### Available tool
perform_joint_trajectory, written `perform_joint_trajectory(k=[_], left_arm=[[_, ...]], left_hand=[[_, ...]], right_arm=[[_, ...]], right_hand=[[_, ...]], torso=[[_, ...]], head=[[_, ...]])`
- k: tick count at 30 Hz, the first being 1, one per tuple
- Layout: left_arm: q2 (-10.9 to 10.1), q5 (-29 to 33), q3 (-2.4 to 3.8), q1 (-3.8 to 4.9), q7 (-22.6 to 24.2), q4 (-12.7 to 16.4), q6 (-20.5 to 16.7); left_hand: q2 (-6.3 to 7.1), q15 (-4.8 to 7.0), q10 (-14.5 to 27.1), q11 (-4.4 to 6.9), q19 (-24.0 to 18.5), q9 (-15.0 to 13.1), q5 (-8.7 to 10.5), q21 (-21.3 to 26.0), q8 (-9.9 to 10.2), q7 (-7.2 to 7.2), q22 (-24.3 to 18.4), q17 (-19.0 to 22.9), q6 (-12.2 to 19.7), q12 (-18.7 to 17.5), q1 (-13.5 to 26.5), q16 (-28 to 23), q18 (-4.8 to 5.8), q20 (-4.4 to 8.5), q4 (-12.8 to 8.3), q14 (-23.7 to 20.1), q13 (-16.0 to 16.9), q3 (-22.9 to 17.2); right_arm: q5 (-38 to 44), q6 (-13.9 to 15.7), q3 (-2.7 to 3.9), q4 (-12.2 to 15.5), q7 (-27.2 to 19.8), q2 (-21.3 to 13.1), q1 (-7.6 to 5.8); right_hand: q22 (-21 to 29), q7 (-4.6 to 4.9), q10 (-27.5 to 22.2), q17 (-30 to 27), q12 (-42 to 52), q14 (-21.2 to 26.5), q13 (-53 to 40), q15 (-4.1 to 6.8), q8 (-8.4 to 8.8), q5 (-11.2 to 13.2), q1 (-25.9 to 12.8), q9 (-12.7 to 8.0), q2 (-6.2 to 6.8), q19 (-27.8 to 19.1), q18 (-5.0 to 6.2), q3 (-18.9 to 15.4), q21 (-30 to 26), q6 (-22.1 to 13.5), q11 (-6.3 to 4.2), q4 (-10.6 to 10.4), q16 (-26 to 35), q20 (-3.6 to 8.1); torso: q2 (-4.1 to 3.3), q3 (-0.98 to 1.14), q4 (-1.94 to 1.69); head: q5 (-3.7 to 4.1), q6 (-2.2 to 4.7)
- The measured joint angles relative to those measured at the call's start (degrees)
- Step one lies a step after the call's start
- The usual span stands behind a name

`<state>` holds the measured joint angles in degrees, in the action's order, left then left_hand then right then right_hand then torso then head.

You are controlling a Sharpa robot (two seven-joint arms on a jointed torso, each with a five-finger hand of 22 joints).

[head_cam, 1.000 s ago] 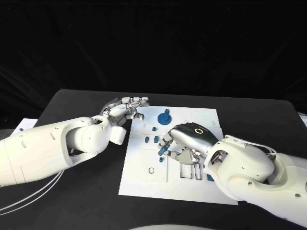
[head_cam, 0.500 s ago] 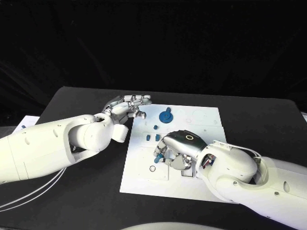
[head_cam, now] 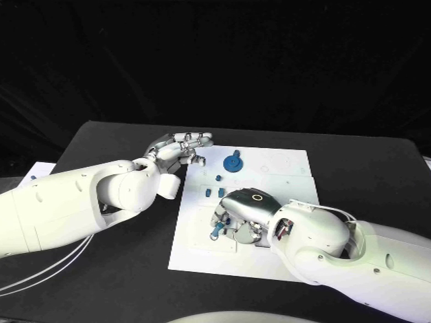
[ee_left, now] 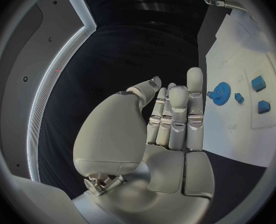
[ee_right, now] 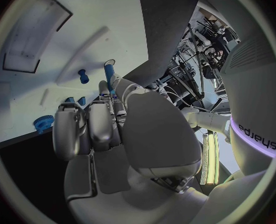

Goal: Assemble the parts on the task board

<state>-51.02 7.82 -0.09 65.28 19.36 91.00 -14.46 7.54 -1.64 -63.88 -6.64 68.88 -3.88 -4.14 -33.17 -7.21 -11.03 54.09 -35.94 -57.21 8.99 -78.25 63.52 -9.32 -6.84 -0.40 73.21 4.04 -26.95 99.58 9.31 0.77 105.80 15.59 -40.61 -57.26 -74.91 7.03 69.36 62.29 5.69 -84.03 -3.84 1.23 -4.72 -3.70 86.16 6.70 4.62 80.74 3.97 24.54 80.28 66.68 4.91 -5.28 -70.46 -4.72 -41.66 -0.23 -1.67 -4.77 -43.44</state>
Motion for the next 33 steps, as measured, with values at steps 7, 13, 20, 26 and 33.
perform_joint_trajectory(k=[7,13,20,26,33], left_arm=[[0.01,-0.01,0.0,0.0,-0.01,0.0,0.02],[0.01,-0.01,0.0,0.0,-0.03,0.0,0.04],[-0.01,-0.02,0.0,0.0,-0.05,0.0,0.08],[-0.05,-0.02,0.0,-0.01,-0.05,0.04,0.09],[-0.07,-0.03,0.0,-0.01,-0.06,0.06,0.1]], left_hand=[[0.0,0.0,0.0,0.0,0.0,0.0,0.0,0.0,0.0,0.0,0.0,0.0,0.0,0.0,0.0,0.0,0.0,0.0,0.0,0.0,0.0,0.0],[0.0,0.0,0.0,0.0,0.0,0.0,0.0,0.0,0.0,0.0,0.0,0.0,0.0,0.0,0.0,0.0,0.0,0.0,0.01,0.0,0.0,0.03],[0.0,0.0,0.0,0.0,0.0,-0.05,0.0,0.0,0.0,0.0,-0.05,0.07,0.0,0.0,0.0,0.0,0.0,0.0,0.0,0.0,0.0,0.32],[0.0,0.0,0.0,0.0,0.0,-0.05,0.0,0.0,0.0,0.0,-0.05,0.07,0.0,0.0,0.0,0.0,0.0,0.0,0.0,0.0,0.0,0.32],[0.0,0.0,0.0,0.0,0.0,-0.05,0.0,0.0,0.0,0.0,-0.05,0.07,0.0,0.0,0.0,0.0,0.0,0.0,0.0,0.0,0.0,0.32]], right_arm=[[0.12,-0.57,-0.15,-0.4,0.03,0.5,0.09],[0.34,-1.2,-0.3,-1.11,0.11,0.97,0.13],[0.63,-2.13,-0.44,-1.58,0.14,1.44,0.12],[0.98,-2.7,-0.43,-1.89,0.17,1.75,0.03],[1.22,-2.95,-1.07,-2.83,0.3,2.2,0.18]], right_hand=[[0.01,0.05,0.01,0.0,-0.1,0.0,0.0,0.0,0.06,0.04,-0.15,0.03,0.15,0.0,0.0,0.15,0.0,-0.07,0.0,0.15,0.0,0.0],[-0.01,0.06,0.03,0.0,-0.11,0.0,0.0,0.0,-0.12,0.05,-0.3,0.03,0.3,0.0,0.0,0.15,0.0,-0.09,0.01,0.15,0.0,0.0],[-0.04,0.12,0.11,0.0,-0.22,0.0,-0.06,0.0,-0.12,0.09,-0.54,0.02,0.51,0.0,0.0,0.15,0.0,-0.18,-0.05,0.15,0.0,0.0],[-0.03,0.6,0.68,-0.72,-0.98,0.04,-0.06,-0.21,0.32,-0.1,-1.91,-0.02,0.63,-0.37,-0.01,0.14,-0.53,-1.11,-0.7,0.15,0.3,-0.37],[3.66,1.91,-9.44,-5.71,-2.21,0.1,0.35,-1.97,0.99,-0.44,-6.58,-2.77,3.7,-3.71,0.0,-2.9,-4.51,-12.47,1.19,-1.42,4.24,-2.25]], torso=[[-0.01,0.01,-0.01],[0.0,-0.01,-0.01],[0.02,0.0,0.0],[0.03,-0.04,0.03],[0.03,-0.04,0.03]], head=[[-0.05,-0.13],[-0.08,-0.21],[-0.12,-0.3],[-0.09,-0.36],[-0.06,-0.32]])
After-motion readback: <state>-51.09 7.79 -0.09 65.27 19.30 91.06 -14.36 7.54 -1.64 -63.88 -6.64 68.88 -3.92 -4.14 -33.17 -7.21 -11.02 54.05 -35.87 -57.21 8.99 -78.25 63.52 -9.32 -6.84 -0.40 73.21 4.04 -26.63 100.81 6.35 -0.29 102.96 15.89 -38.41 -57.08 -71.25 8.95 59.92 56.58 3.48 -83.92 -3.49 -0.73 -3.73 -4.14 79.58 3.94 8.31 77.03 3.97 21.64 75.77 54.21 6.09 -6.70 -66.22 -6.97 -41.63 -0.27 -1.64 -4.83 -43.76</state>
